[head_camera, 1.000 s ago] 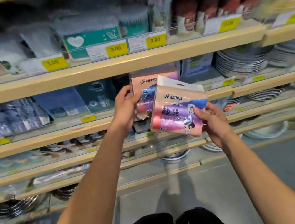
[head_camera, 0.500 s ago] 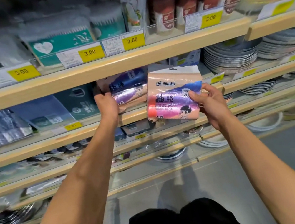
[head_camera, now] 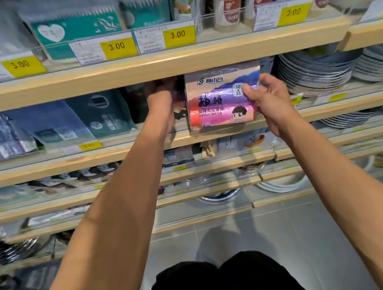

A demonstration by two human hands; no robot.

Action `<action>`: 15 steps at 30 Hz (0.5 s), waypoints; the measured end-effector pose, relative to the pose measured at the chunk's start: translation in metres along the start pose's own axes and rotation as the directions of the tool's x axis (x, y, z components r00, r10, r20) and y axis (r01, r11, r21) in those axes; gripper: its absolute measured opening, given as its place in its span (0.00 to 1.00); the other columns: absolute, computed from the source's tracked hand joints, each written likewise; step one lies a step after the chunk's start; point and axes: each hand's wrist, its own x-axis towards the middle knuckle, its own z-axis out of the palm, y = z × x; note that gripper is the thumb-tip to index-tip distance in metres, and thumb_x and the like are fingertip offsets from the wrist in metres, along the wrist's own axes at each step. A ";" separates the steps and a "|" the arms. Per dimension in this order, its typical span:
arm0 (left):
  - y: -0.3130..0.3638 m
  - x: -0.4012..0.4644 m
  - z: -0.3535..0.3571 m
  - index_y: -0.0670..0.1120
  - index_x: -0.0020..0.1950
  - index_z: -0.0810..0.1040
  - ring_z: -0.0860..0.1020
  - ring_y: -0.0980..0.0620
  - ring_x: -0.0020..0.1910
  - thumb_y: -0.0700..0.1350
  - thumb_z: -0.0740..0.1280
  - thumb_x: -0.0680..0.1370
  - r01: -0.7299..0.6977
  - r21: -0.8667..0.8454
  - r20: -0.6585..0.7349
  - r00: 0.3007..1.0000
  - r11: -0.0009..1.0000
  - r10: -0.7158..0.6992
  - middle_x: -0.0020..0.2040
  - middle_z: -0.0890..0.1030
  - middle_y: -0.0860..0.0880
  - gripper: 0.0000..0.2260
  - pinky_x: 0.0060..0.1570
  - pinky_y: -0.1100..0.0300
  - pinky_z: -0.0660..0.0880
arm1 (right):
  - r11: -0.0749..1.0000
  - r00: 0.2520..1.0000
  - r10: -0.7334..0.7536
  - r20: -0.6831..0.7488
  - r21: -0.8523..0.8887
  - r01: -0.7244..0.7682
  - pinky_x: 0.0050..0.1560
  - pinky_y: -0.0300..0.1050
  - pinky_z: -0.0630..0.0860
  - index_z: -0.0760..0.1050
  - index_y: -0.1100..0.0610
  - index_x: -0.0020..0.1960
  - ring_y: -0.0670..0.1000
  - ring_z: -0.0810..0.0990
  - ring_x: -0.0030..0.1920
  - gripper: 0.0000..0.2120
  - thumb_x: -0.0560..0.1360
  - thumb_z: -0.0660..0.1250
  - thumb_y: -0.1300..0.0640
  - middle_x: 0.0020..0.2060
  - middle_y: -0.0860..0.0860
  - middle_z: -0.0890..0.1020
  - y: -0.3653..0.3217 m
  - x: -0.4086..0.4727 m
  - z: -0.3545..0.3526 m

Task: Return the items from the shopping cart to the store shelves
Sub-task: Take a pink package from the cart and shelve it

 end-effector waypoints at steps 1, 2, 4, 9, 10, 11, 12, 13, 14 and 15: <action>-0.002 0.003 0.001 0.38 0.57 0.78 0.76 0.47 0.41 0.34 0.58 0.80 0.030 0.046 0.001 1.000 0.998 -0.030 0.42 0.78 0.44 0.11 0.34 0.59 0.71 | 1.000 1.000 0.003 -0.003 -0.007 -0.003 0.57 0.60 0.78 0.76 0.58 0.55 0.56 0.82 0.48 0.13 0.73 0.74 0.57 0.46 0.54 0.84 -0.001 0.005 0.001; -0.004 0.002 0.001 0.37 0.52 0.78 0.76 0.46 0.43 0.34 0.57 0.80 0.039 0.149 0.000 0.999 0.988 -0.040 0.41 0.77 0.44 0.10 0.35 0.59 0.70 | 1.000 1.000 0.014 -0.014 -0.019 -0.015 0.59 0.62 0.78 0.75 0.58 0.55 0.55 0.82 0.48 0.13 0.74 0.74 0.58 0.44 0.53 0.84 -0.002 0.011 0.002; -0.009 -0.003 -0.001 0.39 0.45 0.75 0.75 0.46 0.43 0.34 0.58 0.80 0.003 0.418 -0.039 0.999 0.908 0.015 0.42 0.76 0.43 0.08 0.31 0.62 0.67 | 0.998 0.999 0.027 -0.036 -0.056 -0.029 0.60 0.64 0.76 0.72 0.59 0.55 0.55 0.82 0.45 0.12 0.76 0.72 0.59 0.38 0.49 0.83 -0.001 0.024 0.004; -0.015 -0.003 -0.009 0.41 0.47 0.77 0.72 0.54 0.35 0.40 0.65 0.78 -0.069 0.589 -0.080 0.986 0.805 0.143 0.38 0.75 0.48 0.03 0.32 0.63 0.68 | 0.992 0.997 0.003 -0.080 -0.123 -0.013 0.57 0.62 0.80 0.74 0.62 0.62 0.60 0.83 0.54 0.16 0.75 0.70 0.63 0.53 0.59 0.83 0.002 0.040 0.019; -0.014 -0.003 -0.009 0.42 0.46 0.78 0.73 0.54 0.35 0.41 0.66 0.78 -0.088 0.603 -0.055 0.987 0.793 0.151 0.37 0.75 0.49 0.03 0.33 0.63 0.68 | 0.994 0.996 -0.016 -0.088 -0.107 0.007 0.57 0.61 0.80 0.75 0.61 0.62 0.59 0.83 0.55 0.16 0.75 0.69 0.64 0.54 0.58 0.83 -0.001 0.040 0.022; -0.015 -0.003 -0.010 0.43 0.43 0.77 0.73 0.54 0.35 0.41 0.66 0.78 -0.104 0.614 -0.034 0.987 0.782 0.159 0.36 0.74 0.50 0.05 0.33 0.63 0.69 | 0.996 0.995 -0.029 -0.093 -0.092 0.020 0.57 0.60 0.81 0.75 0.61 0.62 0.59 0.83 0.56 0.16 0.75 0.70 0.64 0.54 0.57 0.83 -0.002 0.041 0.026; -0.014 -0.006 -0.012 0.43 0.41 0.76 0.73 0.54 0.34 0.41 0.66 0.79 -0.115 0.627 -0.026 0.986 0.771 0.167 0.36 0.74 0.50 0.07 0.32 0.63 0.68 | 0.996 0.994 -0.033 -0.103 -0.087 0.024 0.57 0.60 0.80 0.75 0.61 0.62 0.59 0.83 0.56 0.16 0.75 0.70 0.63 0.54 0.57 0.83 -0.001 0.043 0.028; -0.014 -0.008 -0.013 0.43 0.40 0.75 0.73 0.53 0.35 0.41 0.65 0.80 -0.129 0.632 -0.025 0.982 0.764 0.186 0.36 0.75 0.49 0.08 0.32 0.62 0.68 | 0.996 0.994 -0.034 -0.108 -0.088 0.025 0.57 0.61 0.80 0.75 0.60 0.61 0.60 0.83 0.55 0.16 0.74 0.71 0.62 0.54 0.57 0.83 0.000 0.046 0.030; -0.013 -0.010 -0.015 0.42 0.40 0.75 0.74 0.51 0.36 0.41 0.63 0.80 -0.151 0.630 -0.027 0.976 0.762 0.216 0.37 0.75 0.48 0.09 0.33 0.61 0.68 | 0.995 0.993 -0.031 -0.118 -0.093 0.020 0.56 0.63 0.80 0.76 0.60 0.60 0.61 0.83 0.54 0.17 0.72 0.71 0.61 0.53 0.57 0.83 0.007 0.055 0.028; -0.014 -0.013 -0.016 0.41 0.42 0.74 0.73 0.50 0.37 0.41 0.61 0.81 -0.168 0.621 -0.042 0.968 0.766 0.247 0.39 0.75 0.46 0.09 0.36 0.58 0.68 | 0.996 0.991 -0.031 -0.133 -0.091 0.019 0.54 0.65 0.80 0.76 0.60 0.59 0.63 0.84 0.53 0.19 0.69 0.71 0.59 0.52 0.58 0.83 0.015 0.065 0.027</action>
